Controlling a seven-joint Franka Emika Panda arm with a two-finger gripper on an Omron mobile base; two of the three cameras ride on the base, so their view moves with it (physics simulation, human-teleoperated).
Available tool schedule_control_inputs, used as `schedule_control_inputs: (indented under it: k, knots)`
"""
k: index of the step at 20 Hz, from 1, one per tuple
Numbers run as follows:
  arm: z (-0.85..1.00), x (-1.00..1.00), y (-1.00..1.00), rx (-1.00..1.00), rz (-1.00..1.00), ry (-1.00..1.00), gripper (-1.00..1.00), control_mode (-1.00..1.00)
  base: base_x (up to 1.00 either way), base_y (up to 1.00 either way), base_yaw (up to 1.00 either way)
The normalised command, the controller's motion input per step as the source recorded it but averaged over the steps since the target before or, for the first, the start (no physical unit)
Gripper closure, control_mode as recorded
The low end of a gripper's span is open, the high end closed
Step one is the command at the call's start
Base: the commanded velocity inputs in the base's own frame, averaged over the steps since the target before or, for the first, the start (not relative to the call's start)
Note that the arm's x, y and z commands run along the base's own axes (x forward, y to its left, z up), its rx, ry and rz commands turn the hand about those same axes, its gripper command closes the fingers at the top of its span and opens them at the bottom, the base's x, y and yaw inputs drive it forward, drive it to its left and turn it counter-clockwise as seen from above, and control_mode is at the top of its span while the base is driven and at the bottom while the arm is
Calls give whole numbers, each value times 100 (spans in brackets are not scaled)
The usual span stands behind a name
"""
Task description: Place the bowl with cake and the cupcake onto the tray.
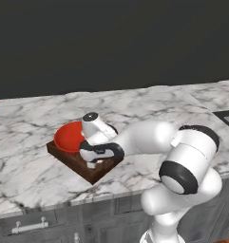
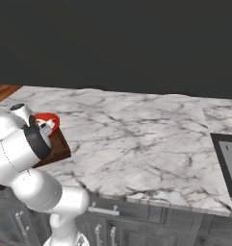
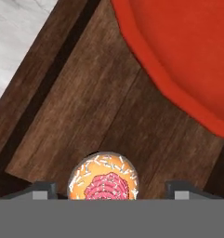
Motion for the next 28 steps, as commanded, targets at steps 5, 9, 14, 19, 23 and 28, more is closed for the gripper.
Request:
schedule_control_inputs:
  k: [5,9,14,19,23,28]
  knots:
    - [45,3,0,0,-14,8,-100,-100,0,0,0]
    - [50,-1,-31,4,-17,13,-100,-100,0,0,0]
    - [29,-13,-74,15,-10,-2,-100,-100,0,0,0]
    - [6,-9,-79,32,-2,-22,-100,-100,0,0,0]
    - [-6,-14,-76,39,-1,-21,-100,-100,0,0,0]
    - [-35,-38,-86,29,0,-19,-100,-100,0,0,0]
